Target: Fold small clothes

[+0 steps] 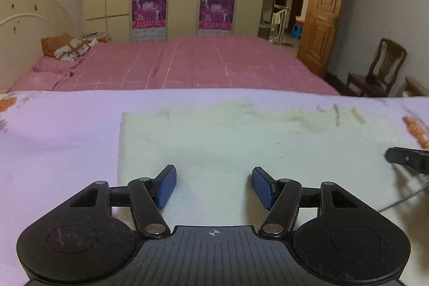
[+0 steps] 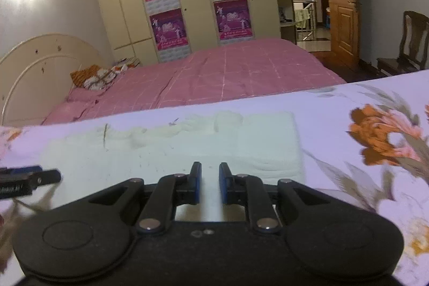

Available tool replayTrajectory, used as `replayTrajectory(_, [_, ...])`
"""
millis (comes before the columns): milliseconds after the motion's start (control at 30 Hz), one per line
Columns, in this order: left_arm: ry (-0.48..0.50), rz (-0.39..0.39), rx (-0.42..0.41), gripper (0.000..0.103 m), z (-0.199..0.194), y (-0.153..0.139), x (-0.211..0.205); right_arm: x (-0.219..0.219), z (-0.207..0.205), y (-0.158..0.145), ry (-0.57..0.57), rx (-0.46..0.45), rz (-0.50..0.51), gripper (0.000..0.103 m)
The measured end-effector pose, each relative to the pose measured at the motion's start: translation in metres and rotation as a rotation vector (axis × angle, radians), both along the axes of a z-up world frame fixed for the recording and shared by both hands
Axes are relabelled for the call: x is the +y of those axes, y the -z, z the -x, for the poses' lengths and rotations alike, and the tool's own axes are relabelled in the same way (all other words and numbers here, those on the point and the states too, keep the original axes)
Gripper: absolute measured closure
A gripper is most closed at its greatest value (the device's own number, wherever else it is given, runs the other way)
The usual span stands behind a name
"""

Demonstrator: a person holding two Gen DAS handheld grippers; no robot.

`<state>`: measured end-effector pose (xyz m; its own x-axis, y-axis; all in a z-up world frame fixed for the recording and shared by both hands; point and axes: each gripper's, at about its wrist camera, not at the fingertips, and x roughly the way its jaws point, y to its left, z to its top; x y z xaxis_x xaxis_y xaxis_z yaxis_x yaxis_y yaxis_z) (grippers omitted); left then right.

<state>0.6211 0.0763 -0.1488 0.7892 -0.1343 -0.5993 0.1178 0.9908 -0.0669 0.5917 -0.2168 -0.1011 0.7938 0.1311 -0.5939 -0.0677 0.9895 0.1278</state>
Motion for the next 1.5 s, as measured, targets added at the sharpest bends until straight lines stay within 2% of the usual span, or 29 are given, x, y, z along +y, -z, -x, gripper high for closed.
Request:
replayTrajectory(67, [0.001,0.004,-0.006,0.041,0.000,0.000,0.005,-0.005,0.001,0.007,0.007,0.006,0.012,0.092])
replayTrajectory(167, [-0.027,-0.037,-0.022,0.041,0.005,-0.002,0.017,-0.023,0.010,0.006,0.025,0.001,0.009,0.095])
replayTrajectory(233, [-0.053,-0.037,-0.028,0.040,0.005,-0.006,0.028,-0.032,0.012,0.003,0.018,0.011,0.009,0.095])
replayTrajectory(300, [-0.081,-0.014,-0.032,0.041,-0.002,-0.010,0.038,-0.034,0.012,-0.006,0.012,-0.012,0.011,0.090])
replayTrajectory(333, [-0.082,-0.009,-0.038,0.041,-0.008,-0.012,0.039,-0.035,0.010,-0.013,0.016,-0.056,0.018,0.081])
replayTrajectory(400, [-0.085,-0.019,-0.040,0.041,-0.021,-0.014,0.038,-0.037,-0.002,-0.019,0.022,-0.089,0.009,0.081])
replayTrajectory(567, [-0.082,-0.046,0.028,0.039,-0.051,0.002,0.033,-0.042,-0.052,-0.009,0.062,-0.027,0.058,0.084])
replayTrajectory(600, [-0.086,-0.055,0.024,0.026,-0.053,0.005,0.034,-0.044,-0.058,-0.005,0.070,-0.005,0.072,0.085])
replayTrajectory(633, [-0.100,-0.056,0.032,0.024,-0.056,0.008,0.037,-0.047,-0.062,0.001,0.085,0.021,0.085,0.090])
replayTrajectory(700, [-0.108,-0.003,0.033,0.023,-0.057,0.012,0.044,-0.056,-0.061,0.009,0.099,0.026,0.078,0.090])
replayTrajectory(800, [-0.104,-0.037,0.021,0.023,-0.055,0.014,0.039,-0.058,-0.055,0.012,0.085,0.013,0.074,0.090])
replayTrajectory(900, [-0.110,-0.035,0.025,0.023,-0.056,0.014,0.038,-0.054,-0.056,0.010,0.080,0.015,0.088,0.087])
replayTrajectory(1000, [-0.120,-0.053,0.026,0.023,-0.050,0.006,0.032,-0.055,-0.054,0.006,0.084,0.013,0.079,0.085])
replayTrajectory(1033, [-0.121,-0.056,0.019,0.023,-0.047,0.001,0.032,-0.055,-0.051,0.001,0.088,0.010,0.064,0.079])
replayTrajectory(1067, [-0.115,-0.054,-0.001,0.023,-0.041,-0.005,0.029,-0.056,-0.047,-0.005,0.093,-0.002,0.051,0.068])
replayTrajectory(1133, [-0.103,-0.043,-0.024,0.023,-0.029,-0.012,0.023,-0.054,-0.035,-0.011,0.086,-0.031,0.047,0.060])
replayTrajectory(1267, [-0.027,-0.018,-0.026,0.023,-0.008,-0.016,-0.006,-0.038,-0.014,-0.019,0.021,-0.044,0.029,0.062])
replayTrajectory(1400, [0.022,-0.016,-0.017,0.023,0.015,-0.012,-0.039,-0.001,0.004,-0.021,-0.066,-0.050,0.009,0.062])
replayTrajectory(1500, [0.036,-0.039,-0.022,0.023,0.033,-0.010,-0.054,0.029,0.021,-0.022,-0.142,-0.062,0.042,0.063])
